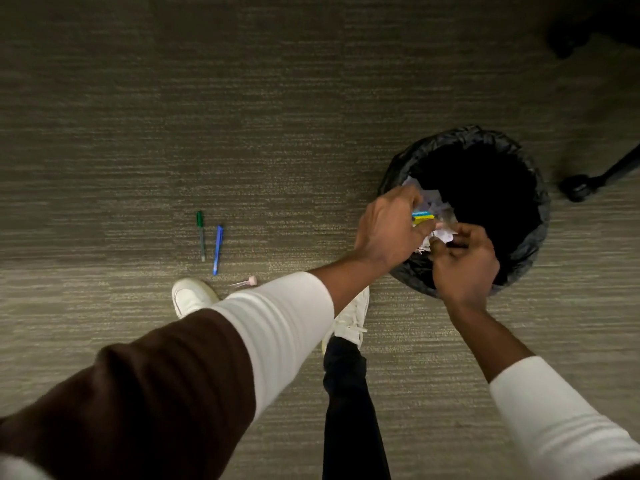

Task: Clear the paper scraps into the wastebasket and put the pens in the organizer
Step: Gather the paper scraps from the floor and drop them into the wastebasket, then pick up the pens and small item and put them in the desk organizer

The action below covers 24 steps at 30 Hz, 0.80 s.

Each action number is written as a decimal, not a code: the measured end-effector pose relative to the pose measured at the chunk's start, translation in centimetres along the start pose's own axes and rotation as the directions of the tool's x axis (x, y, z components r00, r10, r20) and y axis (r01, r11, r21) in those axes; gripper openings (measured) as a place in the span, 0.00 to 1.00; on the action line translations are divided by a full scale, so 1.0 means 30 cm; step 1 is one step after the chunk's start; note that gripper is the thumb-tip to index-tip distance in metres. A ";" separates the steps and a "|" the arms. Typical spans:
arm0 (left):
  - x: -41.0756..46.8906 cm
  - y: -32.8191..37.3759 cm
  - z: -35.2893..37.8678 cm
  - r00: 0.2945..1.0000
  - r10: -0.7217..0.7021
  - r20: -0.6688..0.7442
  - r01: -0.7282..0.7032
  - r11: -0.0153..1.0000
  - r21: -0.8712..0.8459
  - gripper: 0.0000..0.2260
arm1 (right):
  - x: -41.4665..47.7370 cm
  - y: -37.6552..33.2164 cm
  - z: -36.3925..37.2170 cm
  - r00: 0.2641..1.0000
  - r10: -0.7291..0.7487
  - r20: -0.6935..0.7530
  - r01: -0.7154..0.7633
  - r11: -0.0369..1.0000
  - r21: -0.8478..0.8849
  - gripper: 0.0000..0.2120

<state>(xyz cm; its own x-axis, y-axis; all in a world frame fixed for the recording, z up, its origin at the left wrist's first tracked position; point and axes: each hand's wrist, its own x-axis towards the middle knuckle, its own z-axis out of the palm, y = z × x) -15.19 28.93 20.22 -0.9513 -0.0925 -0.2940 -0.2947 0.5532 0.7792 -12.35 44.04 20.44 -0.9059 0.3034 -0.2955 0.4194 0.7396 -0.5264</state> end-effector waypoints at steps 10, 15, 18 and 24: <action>-0.096 -0.111 -0.057 0.986 -0.165 0.015 0.163 0.983 0.085 0.09 | -0.076 -0.039 0.048 0.993 0.056 0.104 -0.063 0.996 0.070 0.03; -0.194 -0.294 -0.169 0.960 -0.275 0.046 0.268 0.955 0.127 0.10 | -0.221 -0.140 0.172 0.893 -0.016 0.449 -0.041 0.992 0.117 0.07; -0.247 -0.427 -0.253 0.940 -0.338 0.038 0.327 0.929 0.172 0.11 | -0.304 -0.184 0.287 0.813 0.011 0.582 -0.060 0.996 0.066 0.06; -0.336 -0.759 -0.398 0.861 -0.509 0.012 0.470 0.804 0.364 0.11 | -0.427 -0.195 0.588 0.619 0.265 0.739 -0.197 0.964 -0.180 0.02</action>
<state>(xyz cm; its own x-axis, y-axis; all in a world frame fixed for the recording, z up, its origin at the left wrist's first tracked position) 0.02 7.38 12.04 -0.6680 -0.3507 -0.6563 -0.6510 0.7027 0.2871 -2.16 25.23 13.26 -0.4060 -0.0602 -0.9119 0.5723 0.7612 -0.3051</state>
